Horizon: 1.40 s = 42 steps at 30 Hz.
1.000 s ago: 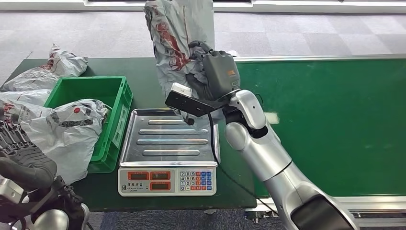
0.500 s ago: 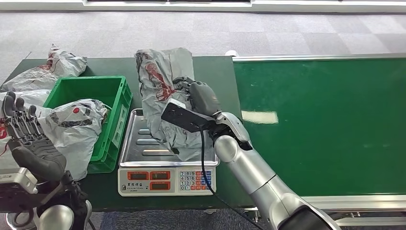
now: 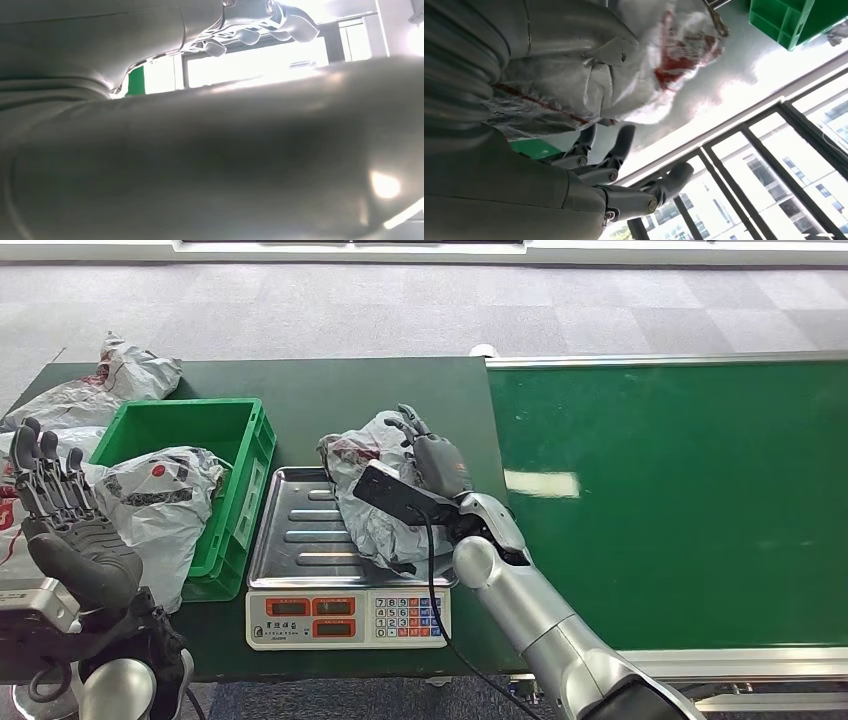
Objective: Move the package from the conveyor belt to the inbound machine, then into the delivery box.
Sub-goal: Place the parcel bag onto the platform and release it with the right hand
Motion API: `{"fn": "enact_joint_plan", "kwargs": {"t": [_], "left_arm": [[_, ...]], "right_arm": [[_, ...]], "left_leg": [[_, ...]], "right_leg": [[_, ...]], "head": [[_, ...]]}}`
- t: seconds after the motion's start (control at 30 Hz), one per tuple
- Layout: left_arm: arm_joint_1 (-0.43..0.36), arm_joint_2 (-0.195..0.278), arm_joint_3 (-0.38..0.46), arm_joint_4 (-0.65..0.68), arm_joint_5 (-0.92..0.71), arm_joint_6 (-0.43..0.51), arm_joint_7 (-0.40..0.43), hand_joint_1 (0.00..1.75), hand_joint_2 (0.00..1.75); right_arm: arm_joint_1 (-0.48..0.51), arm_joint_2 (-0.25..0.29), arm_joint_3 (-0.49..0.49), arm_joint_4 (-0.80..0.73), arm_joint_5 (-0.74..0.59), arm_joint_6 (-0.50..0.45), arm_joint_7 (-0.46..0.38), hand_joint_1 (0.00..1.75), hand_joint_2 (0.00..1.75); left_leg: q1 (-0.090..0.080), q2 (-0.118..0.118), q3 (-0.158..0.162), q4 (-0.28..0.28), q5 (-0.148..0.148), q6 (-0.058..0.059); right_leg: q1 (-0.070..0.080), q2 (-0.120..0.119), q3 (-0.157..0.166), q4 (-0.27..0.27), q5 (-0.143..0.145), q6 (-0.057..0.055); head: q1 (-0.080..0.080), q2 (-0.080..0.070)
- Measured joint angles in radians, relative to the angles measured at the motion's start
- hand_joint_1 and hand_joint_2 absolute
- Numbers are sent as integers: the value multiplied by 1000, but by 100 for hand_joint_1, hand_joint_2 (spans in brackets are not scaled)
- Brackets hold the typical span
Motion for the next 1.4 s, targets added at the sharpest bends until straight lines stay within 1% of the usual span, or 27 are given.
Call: {"fn": "enact_joint_plan", "kwargs": {"t": [0.03, 0.17, 0.23, 0.4, 0.47, 0.77, 0.9, 1.0, 1.07, 1.13, 1.2, 1.27, 1.3, 1.37, 1.4], "left_arm": [[0, 0, 0, 0, -2, 0, -1, 0, 0], [-1, -3, 0, 0, -35, 7, -13, 0, 0], [-2, -6, 0, 0, -65, 27, -23, 0, 0], [-3, -25, -1, 0, -147, 141, -68, 0, 0], [-3, -30, -3, 0, -158, 163, -74, 0, 0], [-6, -40, -6, 3, -161, 169, -75, 0, 0], [-6, -38, -14, 4, -168, 155, -62, 0, 0], [-6, -25, -31, -1, -199, 72, -35, 0, 0], [-11, -7, -48, -12, -290, 8, -9, 0, 0], [-33, 18, -71, -21, -428, -61, 42, 0, 87], [-78, 48, -100, -17, -547, -143, 118, 0, 175], [-137, 82, -128, 8, -608, -216, 178, 0, 175], [-162, 97, -138, 24, -618, -239, 193, 0, 175], [-190, 112, -147, 44, -620, -259, 204, 0, 175], [-192, 113, -148, 45, -620, -259, 204, 0, 175]], "right_arm": [[0, 0, -1, 2, 3, 0, 1, 0, 0], [3, 0, -7, 2, 18, 9, 7, 0, 0], [9, -1, -14, -7, 18, 18, 5, 0, 0], [31, -6, -33, -40, 24, 36, -9, 0, 0], [36, -9, -40, -52, 27, 39, -10, 0, 0], [42, -19, -50, -73, 27, 40, -12, 0, 0], [66, -20, -57, -123, 36, 43, -33, 0, 175], [125, -30, -60, -266, 91, 46, -35, 0, 175], [191, -48, -60, -424, 165, 44, -15, 0, 175], [261, -78, -60, -591, 255, 30, 23, 0, 175], [325, -118, -69, -732, 326, 11, 75, 0, 175], [394, -166, -96, -849, 356, -14, 113, 0, 175], [423, -185, -112, -889, 359, -26, 121, 0, 175], [454, -206, -132, -926, 360, -42, 126, 0, 175], [456, -207, -133, -928, 360, -43, 126, 0, 175]], "left_leg": [[0, 0, 0, 0, 0, 0], [0, 0, 0, 0, 0, 0], [0, 0, 0, 0, 0, 0], [0, 0, 0, 0, 0, 0], [0, 0, 0, 0, 0, 0], [0, 1, 0, 0, 0, 0], [0, 1, 0, 0, 0, 0], [0, 0, -1, 0, 0, 0], [0, -1, -2, 0, 0, 0], [0, -3, -3, 1, 0, 0], [-1, -4, -4, 1, 0, 0], [-1, -4, -4, 1, -1, 1], [-1, -4, -4, 1, 0, 1], [-2, -4, -4, 1, 0, 1], [-2, -4, -4, 1, 0, 1]], "right_leg": [[0, 0, 0, 0, 0, 0], [0, 0, 0, 0, 0, 0], [0, 0, 0, 0, 0, 0], [0, 0, 0, 0, 0, 0], [0, 0, 0, 0, 0, 0], [0, 1, -1, 0, 0, 0], [0, 1, -1, 0, 0, 0], [0, 0, -2, 0, 0, 0], [0, 0, -3, 0, 0, 0], [0, -2, -4, -1, 0, 0], [-1, -4, -4, -1, -1, 0], [-1, -5, -4, -1, -1, 1], [-1, -5, -4, -1, 0, 1], [-2, -5, -4, -1, 0, 1], [-2, -4, -4, -1, 0, 1]], "head": [[0, 0], [0, 0], [0, 0], [0, 0], [0, 0], [0, 0], [0, 0], [0, 0], [0, 0], [0, 0], [0, 0], [0, 0], [0, 0], [1, 0], [1, 0]]}}
